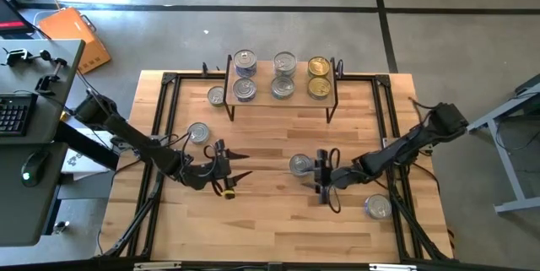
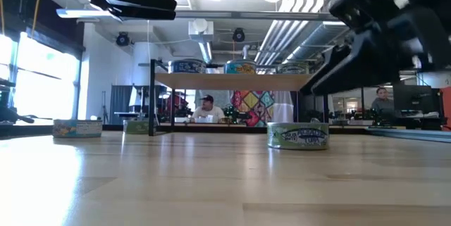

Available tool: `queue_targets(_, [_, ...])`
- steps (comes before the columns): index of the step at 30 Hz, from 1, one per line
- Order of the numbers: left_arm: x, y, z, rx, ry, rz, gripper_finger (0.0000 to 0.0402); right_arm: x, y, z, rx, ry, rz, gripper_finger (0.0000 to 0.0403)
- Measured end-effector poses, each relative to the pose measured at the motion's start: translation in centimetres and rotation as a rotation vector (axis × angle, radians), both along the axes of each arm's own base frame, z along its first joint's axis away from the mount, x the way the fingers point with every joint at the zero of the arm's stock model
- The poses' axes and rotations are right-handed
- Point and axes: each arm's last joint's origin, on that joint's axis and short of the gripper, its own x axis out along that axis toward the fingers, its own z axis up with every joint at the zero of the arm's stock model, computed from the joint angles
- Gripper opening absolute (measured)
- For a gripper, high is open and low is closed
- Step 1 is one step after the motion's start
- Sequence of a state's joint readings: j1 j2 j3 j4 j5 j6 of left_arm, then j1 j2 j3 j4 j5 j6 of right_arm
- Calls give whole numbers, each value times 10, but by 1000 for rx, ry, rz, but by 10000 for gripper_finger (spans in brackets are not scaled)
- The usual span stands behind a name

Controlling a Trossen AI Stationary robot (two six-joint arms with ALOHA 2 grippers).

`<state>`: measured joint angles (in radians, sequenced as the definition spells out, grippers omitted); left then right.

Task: Stack canned seafood by type on shelf
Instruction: Stack the green tuna can on top of the other green tuna can on the shelf

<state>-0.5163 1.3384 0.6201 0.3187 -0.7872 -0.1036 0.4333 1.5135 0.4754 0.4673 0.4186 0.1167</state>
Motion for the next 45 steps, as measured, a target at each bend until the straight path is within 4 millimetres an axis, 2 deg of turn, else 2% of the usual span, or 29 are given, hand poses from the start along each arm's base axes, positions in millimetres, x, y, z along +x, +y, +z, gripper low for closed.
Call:
queue_targets(6, [6,10,3,-17,-31,44,218,2,-3,-26,-244,57,127,181])
queue_targets(11, [8,14,4,-22,-41,61,218,10,-8,-38,-301,93,127,154])
queue_targets(16, [8,14,4,-22,-32,29,218,13,-14,-49,-292,114,88,95])
queue_targets(22, [8,12,4,13,-19,12,218,16,-17,-56,-203,111,3,11])
queue_targets(28, [10,-4,-8,299,86,28,210,18,-11,-52,-37,1,-58,20])
queue_targets(32, [25,-22,-27,476,197,-58,201,22,-6,-44,26,-95,-59,6])
queue_targets(36, [44,-33,-49,551,281,-138,198,26,-7,-36,100,-185,-91,4])
queue_targets(39, [58,-33,-64,567,317,-124,198,29,-11,-32,157,-232,-127,2])
queue_targets(42, [72,-27,-71,575,317,-96,198,31,-13,-28,219,-269,-130,2])
queue_targets(45, [82,-18,-76,596,326,-144,203,34,-16,-25,279,-298,-123,1])
